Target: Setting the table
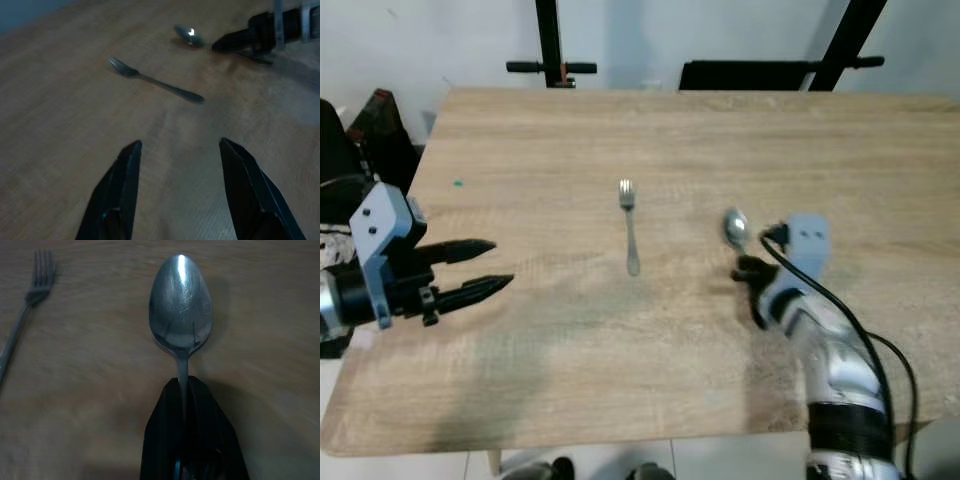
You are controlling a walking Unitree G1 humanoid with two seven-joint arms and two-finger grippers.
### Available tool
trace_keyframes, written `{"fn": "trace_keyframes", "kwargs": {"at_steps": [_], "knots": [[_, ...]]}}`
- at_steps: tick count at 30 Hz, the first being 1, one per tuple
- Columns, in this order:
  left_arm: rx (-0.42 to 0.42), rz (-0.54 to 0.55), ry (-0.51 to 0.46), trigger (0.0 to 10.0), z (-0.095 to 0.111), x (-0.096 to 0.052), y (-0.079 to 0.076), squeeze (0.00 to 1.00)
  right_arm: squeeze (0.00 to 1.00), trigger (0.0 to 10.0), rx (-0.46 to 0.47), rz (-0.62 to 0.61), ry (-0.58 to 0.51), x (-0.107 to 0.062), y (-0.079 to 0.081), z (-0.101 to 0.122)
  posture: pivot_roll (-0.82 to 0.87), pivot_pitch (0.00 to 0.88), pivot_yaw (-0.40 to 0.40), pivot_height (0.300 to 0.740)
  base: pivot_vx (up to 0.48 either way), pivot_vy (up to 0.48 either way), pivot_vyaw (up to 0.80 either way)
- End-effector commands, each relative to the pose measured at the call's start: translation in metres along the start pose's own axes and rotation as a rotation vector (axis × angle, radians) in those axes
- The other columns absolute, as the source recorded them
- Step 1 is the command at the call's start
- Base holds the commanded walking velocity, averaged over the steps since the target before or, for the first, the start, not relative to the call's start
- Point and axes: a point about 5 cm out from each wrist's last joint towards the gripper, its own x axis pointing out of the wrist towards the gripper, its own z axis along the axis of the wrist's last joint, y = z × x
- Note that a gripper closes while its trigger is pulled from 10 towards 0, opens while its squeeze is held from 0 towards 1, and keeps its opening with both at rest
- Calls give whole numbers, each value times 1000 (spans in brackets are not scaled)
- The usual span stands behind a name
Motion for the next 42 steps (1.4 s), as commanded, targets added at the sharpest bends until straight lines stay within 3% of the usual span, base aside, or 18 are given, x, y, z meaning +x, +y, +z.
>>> {"fn": "trace_keyframes", "kwargs": {"at_steps": [1,3,6,10,28,42], "knots": [[11,15,5,10000,1,0,0,0,0,10000,-17,-8,42,5,2,-12,2,69,46,740,0,0,0],[12,19,1,10000,2,1,0,0,0,10000,-29,-5,45,9,4,-12,2,69,46,740,0,0,0],[11,55,-16,10000,6,3,0,0,0,10000,-116,6,66,31,20,-12,31,70,38,740,0,0,0],[10,65,-22,10000,8,3,-2,0,0,10000,-161,15,81,37,23,-12,41,75,33,740,0,0,0],[25,53,-43,10000,17,18,-8,0,0,10000,-179,137,83,66,73,-13,56,89,27,740,0,0,0],[17,55,-39,10000,15,19,-8,0,0,10000,-168,17,90,67,56,-13,48,98,30,740,0,0,0]]}}
